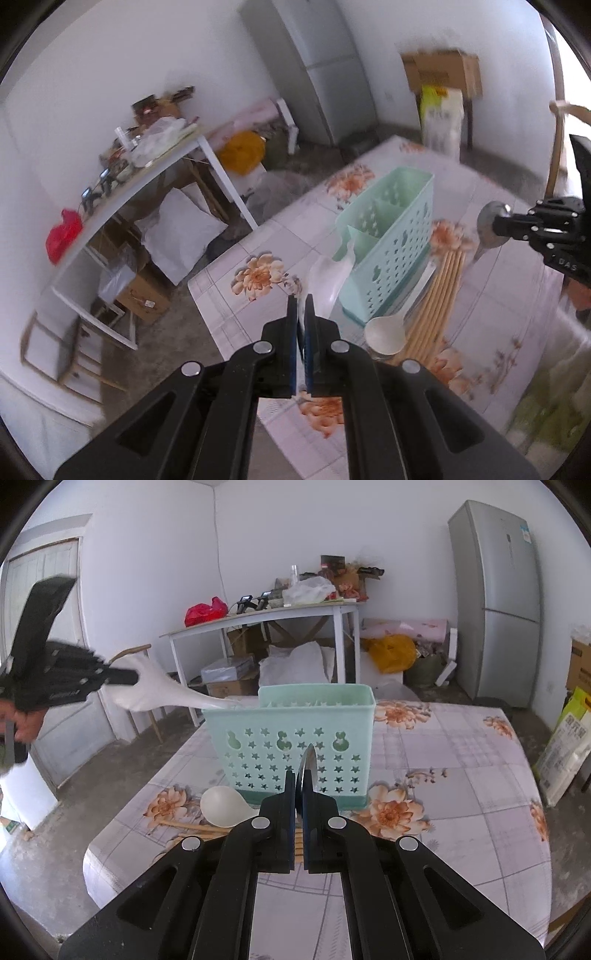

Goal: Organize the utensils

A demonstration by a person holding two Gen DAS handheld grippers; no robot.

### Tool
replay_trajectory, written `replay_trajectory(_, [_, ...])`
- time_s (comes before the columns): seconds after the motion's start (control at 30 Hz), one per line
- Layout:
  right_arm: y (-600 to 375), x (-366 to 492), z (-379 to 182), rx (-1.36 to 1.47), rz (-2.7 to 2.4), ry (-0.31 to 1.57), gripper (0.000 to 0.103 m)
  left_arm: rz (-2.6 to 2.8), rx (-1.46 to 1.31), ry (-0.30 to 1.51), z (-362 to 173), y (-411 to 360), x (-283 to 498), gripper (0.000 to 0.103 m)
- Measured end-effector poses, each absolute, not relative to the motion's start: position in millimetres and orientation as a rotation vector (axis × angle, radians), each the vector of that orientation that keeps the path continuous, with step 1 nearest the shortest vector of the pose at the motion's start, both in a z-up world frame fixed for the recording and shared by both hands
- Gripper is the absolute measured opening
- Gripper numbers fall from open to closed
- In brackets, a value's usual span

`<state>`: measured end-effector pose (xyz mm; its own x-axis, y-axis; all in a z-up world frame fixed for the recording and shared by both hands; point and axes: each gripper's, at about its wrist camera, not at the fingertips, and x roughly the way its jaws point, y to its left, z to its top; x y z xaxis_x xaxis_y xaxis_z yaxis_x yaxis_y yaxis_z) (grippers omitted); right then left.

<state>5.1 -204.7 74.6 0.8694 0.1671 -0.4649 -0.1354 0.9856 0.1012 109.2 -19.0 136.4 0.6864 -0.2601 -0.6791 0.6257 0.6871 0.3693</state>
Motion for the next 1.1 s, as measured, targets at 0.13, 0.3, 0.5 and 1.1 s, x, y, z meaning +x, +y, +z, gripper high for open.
replay_trajectory(0.13, [-205, 5, 76, 0.073, 0.160, 0.488, 0.001, -0.576, 0.677, 0.720, 136, -37, 132, 0.003])
replay_trajectory(0.3, [-208, 3, 76, 0.085, 0.157, 0.485, 0.001, -0.593, 0.587, 0.810, 138, -51, 167, 0.007])
replay_trajectory(0.5, [-212, 3, 78, 0.105, 0.149, 0.489, 0.001, -0.624, 0.406, 0.845, 139, -54, 196, 0.007])
replay_trajectory(1.1, [-252, -2, 183, 0.257, 0.246, 0.232, 0.001, -0.468, -0.246, 0.693, 81, 39, 142, 0.069])
